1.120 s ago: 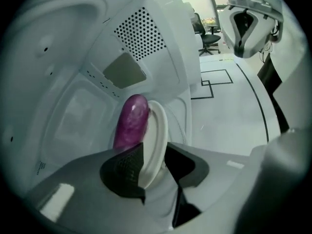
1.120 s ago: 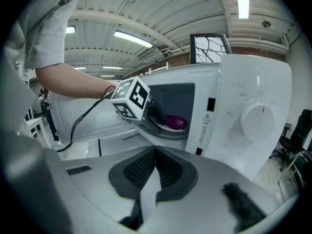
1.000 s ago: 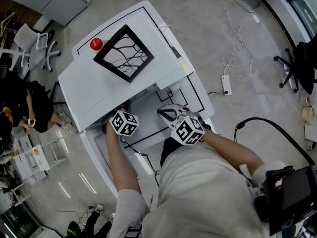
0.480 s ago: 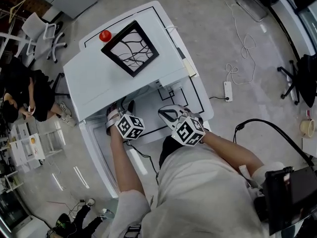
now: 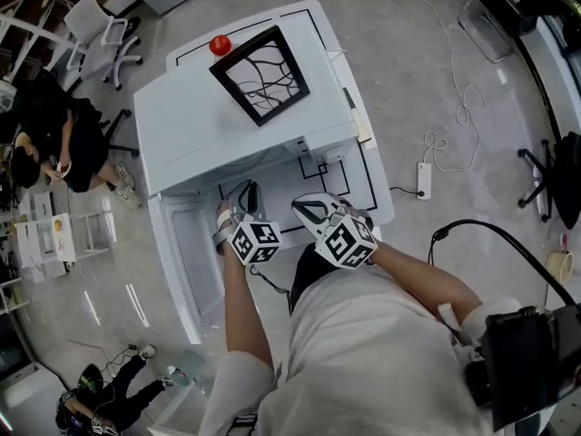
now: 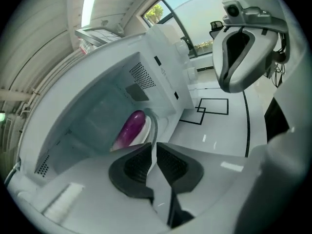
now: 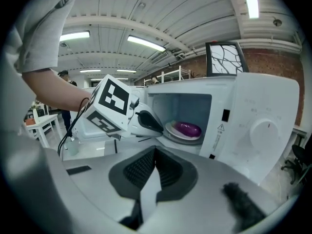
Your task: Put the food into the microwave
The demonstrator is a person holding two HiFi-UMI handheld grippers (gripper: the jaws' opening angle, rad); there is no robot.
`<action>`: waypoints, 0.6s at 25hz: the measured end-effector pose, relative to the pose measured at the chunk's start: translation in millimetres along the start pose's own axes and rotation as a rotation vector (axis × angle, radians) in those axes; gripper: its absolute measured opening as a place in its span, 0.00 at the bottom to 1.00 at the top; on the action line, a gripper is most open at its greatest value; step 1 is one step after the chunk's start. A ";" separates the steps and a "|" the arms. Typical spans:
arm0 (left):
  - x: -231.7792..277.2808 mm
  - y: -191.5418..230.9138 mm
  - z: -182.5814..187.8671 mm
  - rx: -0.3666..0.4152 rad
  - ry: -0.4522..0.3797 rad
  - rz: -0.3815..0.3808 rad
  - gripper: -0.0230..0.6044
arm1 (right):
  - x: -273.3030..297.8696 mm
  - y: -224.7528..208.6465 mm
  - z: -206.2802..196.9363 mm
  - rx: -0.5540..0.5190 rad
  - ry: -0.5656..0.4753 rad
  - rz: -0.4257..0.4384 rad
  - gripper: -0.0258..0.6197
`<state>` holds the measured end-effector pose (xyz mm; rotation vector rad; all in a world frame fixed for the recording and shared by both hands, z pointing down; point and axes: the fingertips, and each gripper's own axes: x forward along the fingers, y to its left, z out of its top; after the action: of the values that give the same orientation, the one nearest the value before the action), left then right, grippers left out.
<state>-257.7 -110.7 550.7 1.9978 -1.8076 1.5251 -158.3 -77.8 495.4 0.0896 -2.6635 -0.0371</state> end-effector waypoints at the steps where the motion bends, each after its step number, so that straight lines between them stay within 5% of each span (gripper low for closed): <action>1: -3.9 -2.4 -0.6 -0.021 -0.003 0.006 0.09 | -0.2 2.3 1.5 -0.001 -0.004 0.008 0.06; 15: -42.3 -54.9 22.2 -0.427 -0.133 -0.011 0.05 | 1.3 17.8 3.5 0.004 -0.010 0.052 0.06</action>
<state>-194.6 -75.8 541.2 1.9247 -1.9587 0.9154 -162.0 -60.1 493.6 0.0214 -2.6749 -0.0147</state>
